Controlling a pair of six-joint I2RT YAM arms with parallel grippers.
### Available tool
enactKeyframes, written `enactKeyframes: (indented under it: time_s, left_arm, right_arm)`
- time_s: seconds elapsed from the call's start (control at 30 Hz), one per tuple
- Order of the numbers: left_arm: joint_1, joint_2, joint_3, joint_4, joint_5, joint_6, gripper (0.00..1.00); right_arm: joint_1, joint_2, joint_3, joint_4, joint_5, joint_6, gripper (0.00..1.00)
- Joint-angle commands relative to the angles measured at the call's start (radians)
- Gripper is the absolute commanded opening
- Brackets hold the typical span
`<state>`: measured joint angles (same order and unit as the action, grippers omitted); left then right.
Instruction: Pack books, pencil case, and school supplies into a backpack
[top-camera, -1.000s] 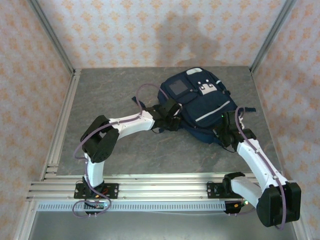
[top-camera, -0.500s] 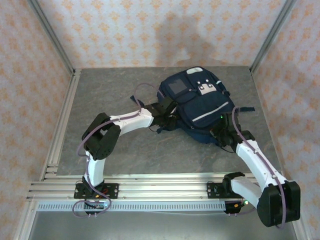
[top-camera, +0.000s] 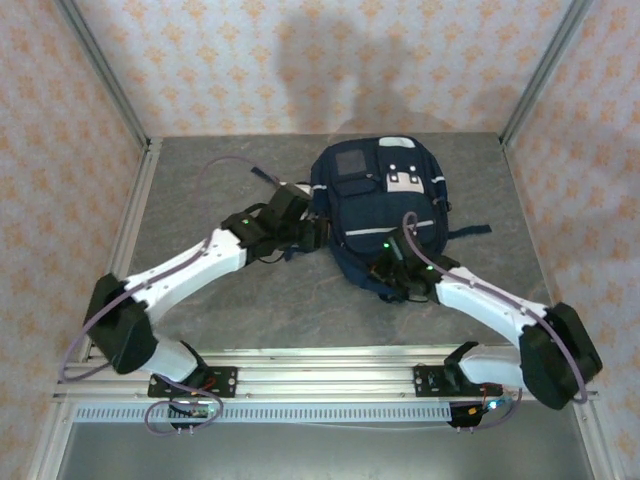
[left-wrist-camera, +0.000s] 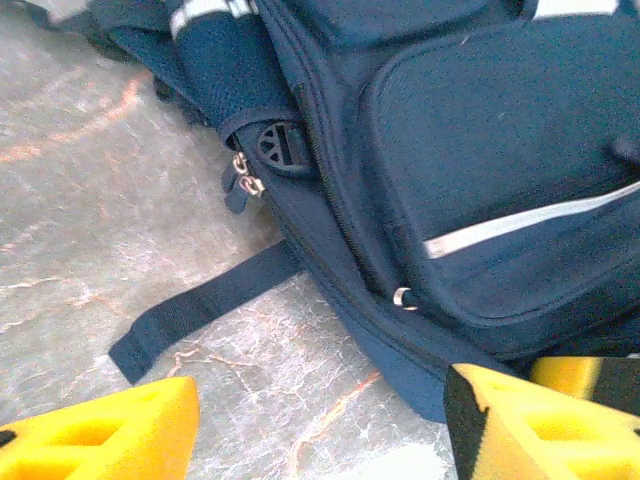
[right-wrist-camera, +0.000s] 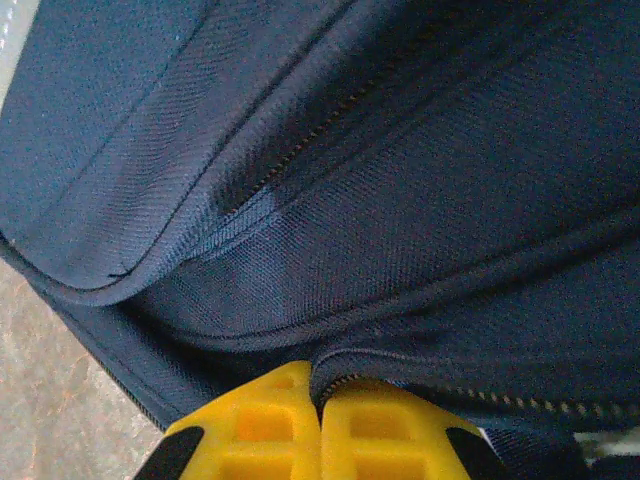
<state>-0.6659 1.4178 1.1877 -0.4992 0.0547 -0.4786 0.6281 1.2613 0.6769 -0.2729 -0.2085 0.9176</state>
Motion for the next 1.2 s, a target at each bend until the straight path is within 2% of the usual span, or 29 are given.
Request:
enactKeyframes:
  time_s: [0.0,0.2,0.37,0.63,0.8,0.83,0.87,0.93,1.07,1.17]
  left_arm:
    - [0.029,-0.068,-0.036,-0.102,-0.052,-0.021,0.66]
    - [0.084,-0.170,-0.107,-0.141,0.000,-0.047,0.66]
    - [0.122,-0.243,-0.150,-0.169,-0.005,-0.050,0.66]
    - [0.171,-0.313,-0.160,-0.219,-0.015,-0.050,0.66]
    - [0.178,-0.334,-0.157,-0.222,0.002,-0.050,0.65]
    - [0.179,-0.335,-0.154,-0.223,0.005,-0.049,0.65]
    - [0.178,-0.338,-0.151,-0.225,0.007,-0.045,0.65]
    - [0.179,-0.339,-0.145,-0.229,0.008,-0.038,0.65]
    - [0.180,-0.346,-0.150,-0.219,0.015,-0.043,0.65]
    - [0.180,-0.344,-0.152,-0.213,0.031,-0.043,0.65]
  right_arm:
    - [0.077,0.087,0.093,0.134,-0.011,0.025,0.00]
    - [0.211,0.262,0.253,0.143,-0.045,-0.039,0.00]
    - [0.250,0.338,0.329,0.104,-0.163,-0.136,0.00]
    - [0.304,0.222,0.269,0.023,-0.156,-0.188,0.00]
    - [0.318,0.132,0.181,0.057,-0.185,-0.159,0.00]
    - [0.321,0.118,0.169,0.062,-0.189,-0.153,0.02]
    - [0.322,0.105,0.153,0.071,-0.188,-0.146,0.08]
    - [0.322,0.088,0.127,0.098,-0.185,-0.130,0.30]
    - [0.322,0.105,0.137,0.137,-0.249,-0.157,0.41]
    - [0.323,0.086,0.205,0.009,-0.200,-0.245,0.46]
